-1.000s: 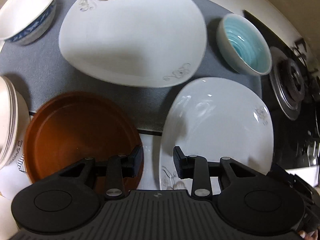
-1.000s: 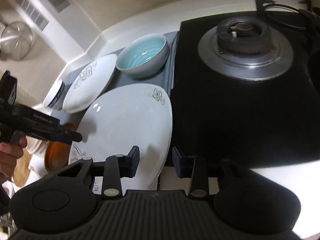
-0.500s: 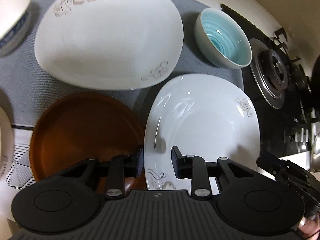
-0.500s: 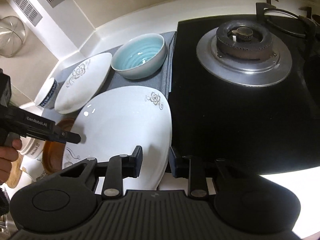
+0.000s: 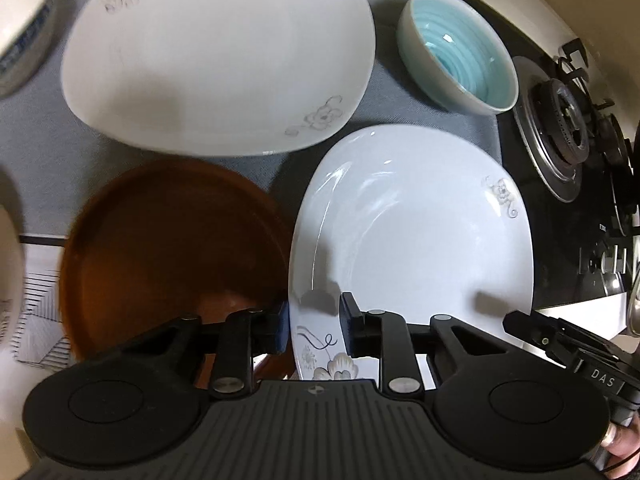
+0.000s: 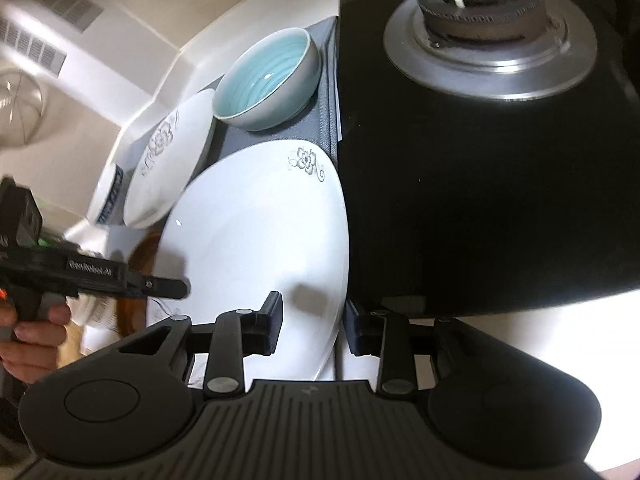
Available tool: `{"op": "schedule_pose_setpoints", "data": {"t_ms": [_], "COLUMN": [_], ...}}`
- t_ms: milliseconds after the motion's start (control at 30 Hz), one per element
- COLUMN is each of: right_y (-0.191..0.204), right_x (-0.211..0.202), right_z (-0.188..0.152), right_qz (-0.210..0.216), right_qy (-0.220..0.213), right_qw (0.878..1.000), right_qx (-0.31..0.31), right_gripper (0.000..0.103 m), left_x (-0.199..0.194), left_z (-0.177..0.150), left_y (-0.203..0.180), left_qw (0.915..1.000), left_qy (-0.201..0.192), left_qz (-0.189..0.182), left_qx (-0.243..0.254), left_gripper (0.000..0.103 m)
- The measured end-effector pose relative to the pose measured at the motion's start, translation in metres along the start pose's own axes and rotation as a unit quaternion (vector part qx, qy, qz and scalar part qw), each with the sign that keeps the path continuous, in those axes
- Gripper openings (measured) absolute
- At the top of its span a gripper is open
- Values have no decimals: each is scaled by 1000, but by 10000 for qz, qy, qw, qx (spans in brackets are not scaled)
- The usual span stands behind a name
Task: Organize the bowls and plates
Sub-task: 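Lift the white floral plate and lower it onto the other white plate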
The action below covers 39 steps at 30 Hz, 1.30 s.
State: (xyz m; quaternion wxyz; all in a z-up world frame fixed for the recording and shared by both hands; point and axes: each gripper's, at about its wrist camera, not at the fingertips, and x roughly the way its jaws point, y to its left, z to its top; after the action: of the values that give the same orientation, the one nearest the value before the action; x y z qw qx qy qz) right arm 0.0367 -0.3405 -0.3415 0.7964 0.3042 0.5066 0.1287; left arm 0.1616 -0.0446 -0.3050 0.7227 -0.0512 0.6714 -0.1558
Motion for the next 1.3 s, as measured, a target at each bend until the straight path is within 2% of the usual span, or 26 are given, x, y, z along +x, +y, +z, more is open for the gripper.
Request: {"op": "schedule_pose_setpoints", "data": {"t_ms": [100, 200, 333, 500, 1000, 1133, 1300], "right_y": [4, -2, 1, 20, 39, 53, 78], "right_x": [2, 4, 3, -14, -42, -57, -69], "right_z": [-3, -2, -3, -8, -13, -15, -11], "right_qz": [-205, -35, -122, -296, -273, -224, -164], "right_qy": [32, -83, -135, -258, -403, -612, -825], "right_qw": [9995, 9999, 9998, 9972, 9964, 9952, 9917], "right_qx": [-243, -80, -117, -630, -689, -737, -971], "right_gripper": [37, 36, 35, 35, 32, 32, 32], "left_x": [3, 18, 18, -2, -27, -38, -64], "left_z": [3, 6, 4, -2, -8, -19, -25], "left_y": [-9, -5, -6, 0, 18, 20, 32], "left_qw": [9998, 9999, 9999, 9999, 9993, 9986, 9964], "left_qy": [-40, 156, 120, -17, -178, -180, -362], "left_qz": [-48, 23, 8, 28, -171, -250, -388], "left_qx": [164, -49, -119, -102, -298, -435, -668], "left_gripper": [27, 26, 27, 26, 26, 26, 26]}}
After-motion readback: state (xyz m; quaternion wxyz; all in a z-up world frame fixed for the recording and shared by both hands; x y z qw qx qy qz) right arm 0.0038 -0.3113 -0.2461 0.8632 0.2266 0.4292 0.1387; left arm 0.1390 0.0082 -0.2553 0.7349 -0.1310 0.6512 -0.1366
